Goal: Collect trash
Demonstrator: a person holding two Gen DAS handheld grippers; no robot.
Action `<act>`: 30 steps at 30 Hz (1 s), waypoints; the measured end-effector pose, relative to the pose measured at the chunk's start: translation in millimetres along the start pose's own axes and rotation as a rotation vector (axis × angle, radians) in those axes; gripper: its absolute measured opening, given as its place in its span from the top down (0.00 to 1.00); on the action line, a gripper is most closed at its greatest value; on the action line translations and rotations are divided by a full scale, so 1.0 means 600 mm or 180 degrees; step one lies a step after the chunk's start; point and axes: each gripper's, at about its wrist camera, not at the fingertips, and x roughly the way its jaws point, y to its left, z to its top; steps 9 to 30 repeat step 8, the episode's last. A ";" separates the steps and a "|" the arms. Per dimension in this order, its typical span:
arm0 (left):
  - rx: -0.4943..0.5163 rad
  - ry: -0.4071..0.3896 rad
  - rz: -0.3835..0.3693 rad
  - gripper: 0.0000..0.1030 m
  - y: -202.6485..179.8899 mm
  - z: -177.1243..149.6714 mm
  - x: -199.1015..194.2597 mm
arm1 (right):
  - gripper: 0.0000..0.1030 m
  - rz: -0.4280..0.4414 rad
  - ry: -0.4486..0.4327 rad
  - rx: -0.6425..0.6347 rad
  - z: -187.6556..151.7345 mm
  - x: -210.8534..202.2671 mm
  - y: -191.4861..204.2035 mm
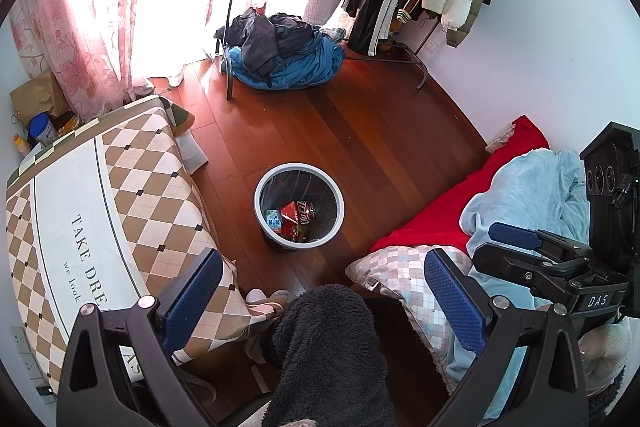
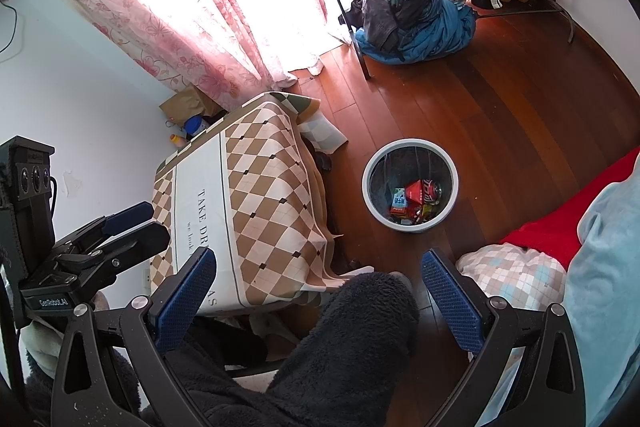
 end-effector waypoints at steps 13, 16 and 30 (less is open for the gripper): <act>-0.0005 -0.0005 -0.0010 0.00 -0.004 -0.003 -0.001 | 0.00 -0.0002 0.0000 0.0008 -0.002 0.000 0.001; -0.0005 -0.0005 -0.0010 0.00 -0.004 -0.003 -0.001 | 0.00 -0.0002 0.0000 0.0008 -0.002 0.000 0.001; -0.0005 -0.0005 -0.0010 0.00 -0.004 -0.003 -0.001 | 0.00 -0.0002 0.0000 0.0008 -0.002 0.000 0.001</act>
